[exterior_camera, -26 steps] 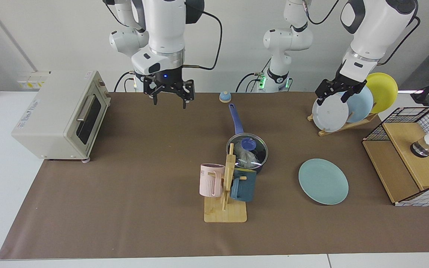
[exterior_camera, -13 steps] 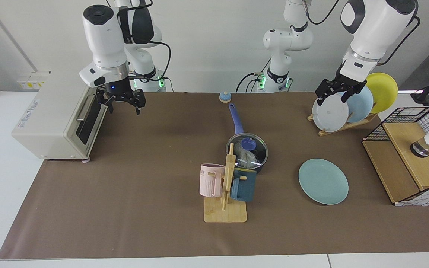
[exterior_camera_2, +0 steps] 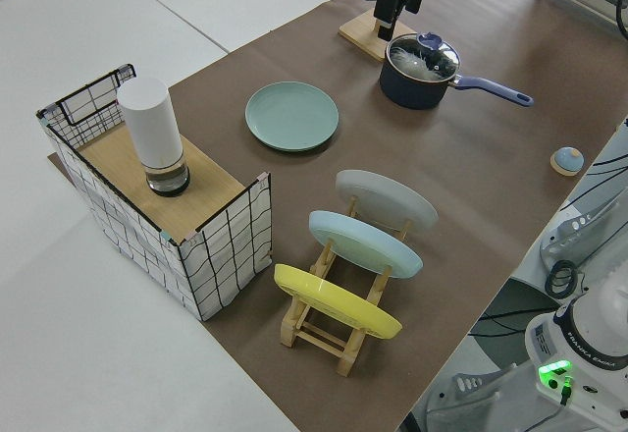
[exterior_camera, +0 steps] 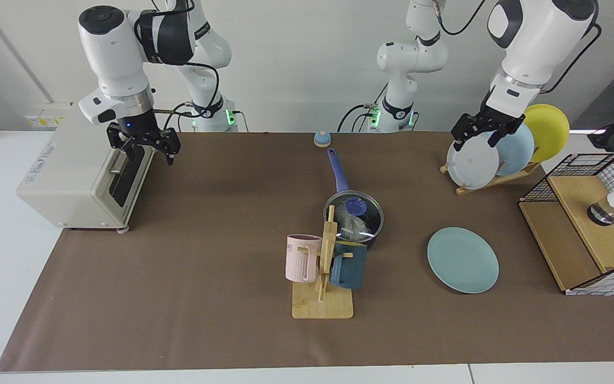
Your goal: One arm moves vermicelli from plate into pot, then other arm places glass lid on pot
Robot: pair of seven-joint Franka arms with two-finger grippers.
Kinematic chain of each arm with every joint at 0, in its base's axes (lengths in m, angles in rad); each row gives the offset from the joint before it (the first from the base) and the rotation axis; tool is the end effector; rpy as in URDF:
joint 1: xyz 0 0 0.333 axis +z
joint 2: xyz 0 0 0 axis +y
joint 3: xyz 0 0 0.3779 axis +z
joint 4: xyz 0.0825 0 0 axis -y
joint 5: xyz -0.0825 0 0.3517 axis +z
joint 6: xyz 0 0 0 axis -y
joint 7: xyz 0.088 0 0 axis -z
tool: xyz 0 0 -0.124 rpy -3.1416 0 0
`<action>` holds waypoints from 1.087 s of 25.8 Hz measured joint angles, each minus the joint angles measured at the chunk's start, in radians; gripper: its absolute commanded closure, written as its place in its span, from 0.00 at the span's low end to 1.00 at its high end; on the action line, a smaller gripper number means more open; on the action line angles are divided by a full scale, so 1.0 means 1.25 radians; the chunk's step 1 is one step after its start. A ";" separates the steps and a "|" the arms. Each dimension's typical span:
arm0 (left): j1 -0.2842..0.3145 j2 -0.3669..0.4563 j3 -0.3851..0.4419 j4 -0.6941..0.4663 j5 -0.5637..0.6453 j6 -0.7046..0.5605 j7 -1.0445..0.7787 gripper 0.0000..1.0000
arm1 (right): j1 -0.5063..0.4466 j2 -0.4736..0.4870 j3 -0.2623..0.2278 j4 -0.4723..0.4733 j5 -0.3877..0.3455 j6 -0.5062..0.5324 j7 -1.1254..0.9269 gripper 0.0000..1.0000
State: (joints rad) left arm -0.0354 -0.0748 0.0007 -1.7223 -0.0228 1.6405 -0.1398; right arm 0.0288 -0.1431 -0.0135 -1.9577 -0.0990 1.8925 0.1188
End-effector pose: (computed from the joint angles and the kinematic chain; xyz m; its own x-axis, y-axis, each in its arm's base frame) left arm 0.4978 -0.0199 0.6467 0.9943 0.1064 -0.0101 0.1066 -0.9941 0.0216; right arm 0.4866 -0.0019 0.5976 0.9936 -0.0717 0.0870 -0.0791 -0.9933 0.0843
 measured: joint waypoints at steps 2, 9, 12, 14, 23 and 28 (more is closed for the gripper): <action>0.000 0.000 0.000 0.000 0.000 0.000 0.000 0.00 | 0.000 0.002 0.000 0.015 0.000 -0.010 -0.011 0.00; 0.000 0.000 0.000 0.000 0.000 0.000 0.000 0.00 | -0.008 0.029 0.000 0.098 0.033 -0.077 -0.017 0.00; 0.000 0.000 0.000 0.000 0.000 0.000 0.000 0.00 | -0.019 0.037 0.000 0.113 0.045 -0.082 -0.017 0.00; 0.000 0.000 0.000 0.000 0.000 0.000 0.000 0.00 | -0.029 0.041 0.000 0.127 0.048 -0.082 -0.017 0.00; 0.000 0.000 0.000 0.000 0.000 0.000 0.000 0.00 | -0.048 0.046 0.000 0.189 0.051 -0.138 -0.022 0.00; 0.000 0.000 0.000 0.000 0.000 0.000 0.000 0.00 | -0.047 0.074 0.007 0.238 0.053 -0.176 -0.022 0.00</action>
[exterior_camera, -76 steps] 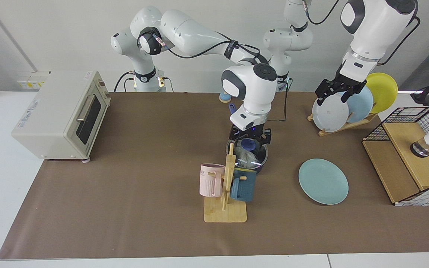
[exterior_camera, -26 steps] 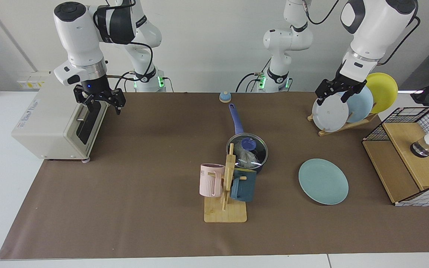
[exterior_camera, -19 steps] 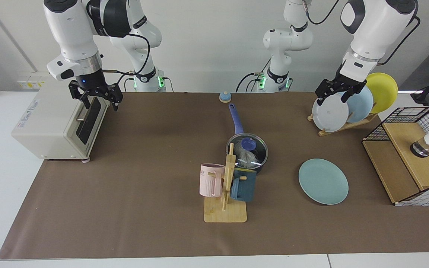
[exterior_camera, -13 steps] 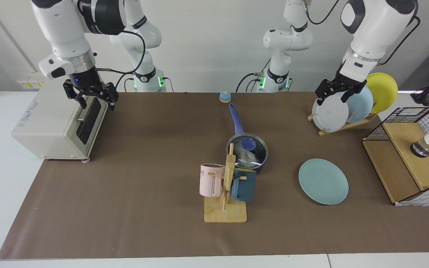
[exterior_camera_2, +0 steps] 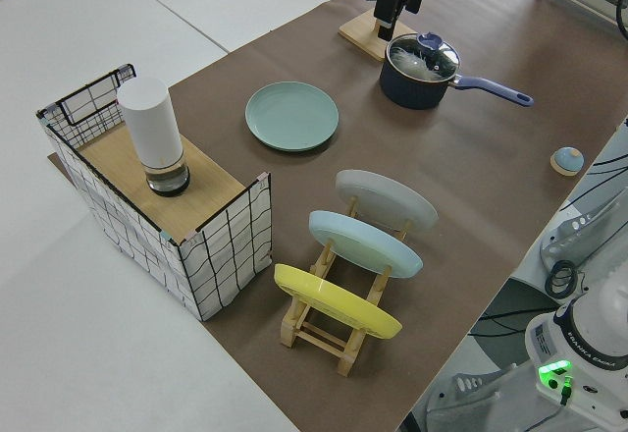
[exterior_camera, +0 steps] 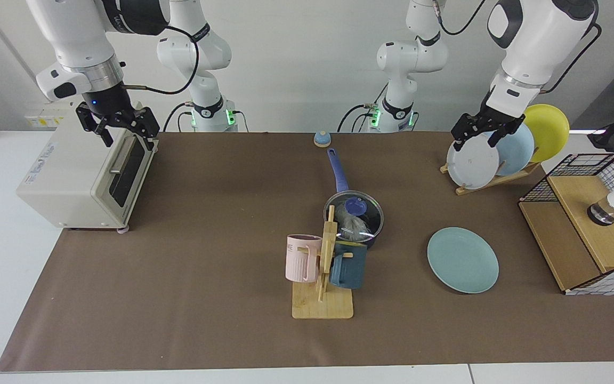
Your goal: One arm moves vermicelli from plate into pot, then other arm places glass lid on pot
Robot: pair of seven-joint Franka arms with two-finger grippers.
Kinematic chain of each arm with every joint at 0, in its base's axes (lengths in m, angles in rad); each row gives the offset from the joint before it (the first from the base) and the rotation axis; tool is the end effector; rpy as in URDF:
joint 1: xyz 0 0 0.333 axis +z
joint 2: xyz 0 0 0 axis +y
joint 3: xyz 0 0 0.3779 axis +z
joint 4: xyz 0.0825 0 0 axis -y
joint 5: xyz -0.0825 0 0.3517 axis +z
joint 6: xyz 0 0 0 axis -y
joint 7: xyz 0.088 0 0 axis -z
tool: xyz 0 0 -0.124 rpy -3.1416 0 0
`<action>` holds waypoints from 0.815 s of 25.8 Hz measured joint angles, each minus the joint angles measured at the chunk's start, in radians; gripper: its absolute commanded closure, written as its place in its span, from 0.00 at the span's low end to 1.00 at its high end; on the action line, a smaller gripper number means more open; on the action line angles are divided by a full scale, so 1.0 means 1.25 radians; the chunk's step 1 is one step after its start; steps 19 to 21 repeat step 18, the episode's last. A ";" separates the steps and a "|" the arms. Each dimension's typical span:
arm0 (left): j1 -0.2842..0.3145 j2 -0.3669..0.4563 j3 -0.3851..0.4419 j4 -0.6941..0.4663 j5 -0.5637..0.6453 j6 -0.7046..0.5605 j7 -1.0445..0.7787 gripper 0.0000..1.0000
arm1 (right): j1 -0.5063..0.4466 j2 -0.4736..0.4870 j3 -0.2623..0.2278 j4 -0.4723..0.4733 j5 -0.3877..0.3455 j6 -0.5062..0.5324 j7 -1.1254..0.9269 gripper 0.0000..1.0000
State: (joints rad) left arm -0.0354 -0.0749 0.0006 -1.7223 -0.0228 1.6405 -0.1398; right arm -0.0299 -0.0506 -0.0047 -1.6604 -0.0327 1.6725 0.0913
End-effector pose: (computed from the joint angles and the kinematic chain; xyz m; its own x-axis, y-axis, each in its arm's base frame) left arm 0.4977 -0.0200 0.6468 0.9943 0.1063 -0.0100 0.1065 -0.9941 0.0216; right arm 0.5131 -0.0216 0.6651 0.9904 -0.1222 0.0653 -0.1241 -0.9919 0.0266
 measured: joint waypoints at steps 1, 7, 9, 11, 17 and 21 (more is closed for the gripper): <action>0.000 0.000 0.000 0.000 0.000 0.000 0.000 0.00 | 0.000 0.008 0.001 0.013 0.001 -0.009 0.000 0.00; 0.000 0.000 0.000 0.000 0.000 0.000 0.000 0.00 | 0.001 0.034 0.006 0.053 0.022 -0.027 0.000 0.00; 0.000 0.000 0.000 0.000 0.000 0.000 0.000 0.00 | 0.001 0.036 0.007 0.054 0.032 -0.030 0.000 0.00; 0.000 0.000 0.000 0.000 0.000 0.000 0.000 0.00 | 0.001 0.035 0.008 0.054 0.039 -0.034 0.000 0.00; 0.000 0.000 0.000 0.000 0.000 0.000 0.000 0.00 | 0.001 0.035 0.010 0.054 0.040 -0.040 0.000 0.00; 0.000 0.000 0.000 0.000 0.000 0.000 0.000 0.00 | 0.001 0.035 0.010 0.054 0.040 -0.041 0.000 0.00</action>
